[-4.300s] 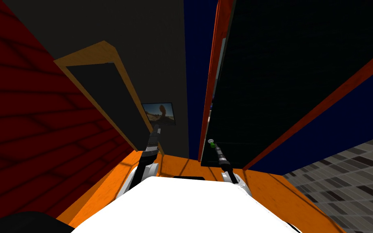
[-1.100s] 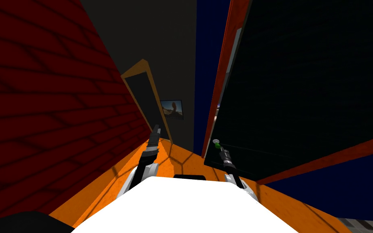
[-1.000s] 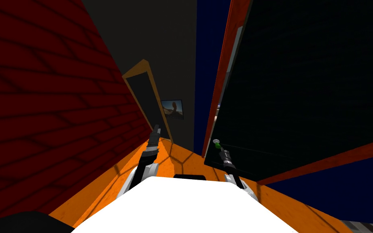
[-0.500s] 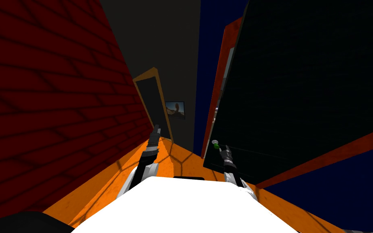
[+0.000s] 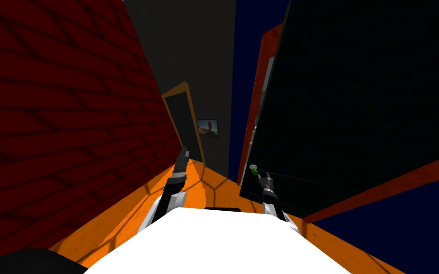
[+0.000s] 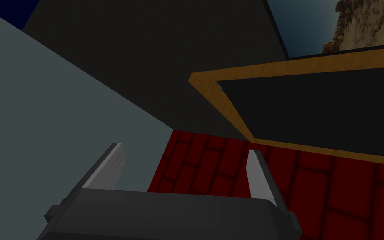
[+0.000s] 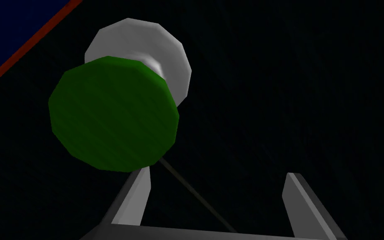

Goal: Pull the door open

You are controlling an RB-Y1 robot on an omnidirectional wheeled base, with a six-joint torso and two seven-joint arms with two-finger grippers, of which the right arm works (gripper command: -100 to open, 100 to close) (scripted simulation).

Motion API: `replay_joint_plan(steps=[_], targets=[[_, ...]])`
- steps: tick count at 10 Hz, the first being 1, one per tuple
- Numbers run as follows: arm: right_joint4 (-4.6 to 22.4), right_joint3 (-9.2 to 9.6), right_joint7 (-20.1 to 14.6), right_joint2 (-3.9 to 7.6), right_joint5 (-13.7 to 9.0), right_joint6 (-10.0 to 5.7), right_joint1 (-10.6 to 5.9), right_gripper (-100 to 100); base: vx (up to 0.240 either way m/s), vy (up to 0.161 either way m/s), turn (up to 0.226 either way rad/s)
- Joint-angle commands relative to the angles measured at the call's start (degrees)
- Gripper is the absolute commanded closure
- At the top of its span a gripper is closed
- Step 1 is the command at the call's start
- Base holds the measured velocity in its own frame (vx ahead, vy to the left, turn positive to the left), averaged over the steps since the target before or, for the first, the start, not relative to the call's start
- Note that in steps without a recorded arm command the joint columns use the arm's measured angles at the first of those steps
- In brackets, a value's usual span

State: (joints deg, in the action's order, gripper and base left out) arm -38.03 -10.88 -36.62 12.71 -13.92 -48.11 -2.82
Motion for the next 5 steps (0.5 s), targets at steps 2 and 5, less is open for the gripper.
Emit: replay_joint_plan(steps=[2, 5], targets=[[-1.26, 1.11, -2.97, -1.95, -1.05, 0.68, 0.0, -100, -0.059, -0.022, 0.089], [-1.5, 1.15, -7.02, -2.79, -3.2, 0.71, -0.2, -100, -0.055, -0.021, 0.071]])
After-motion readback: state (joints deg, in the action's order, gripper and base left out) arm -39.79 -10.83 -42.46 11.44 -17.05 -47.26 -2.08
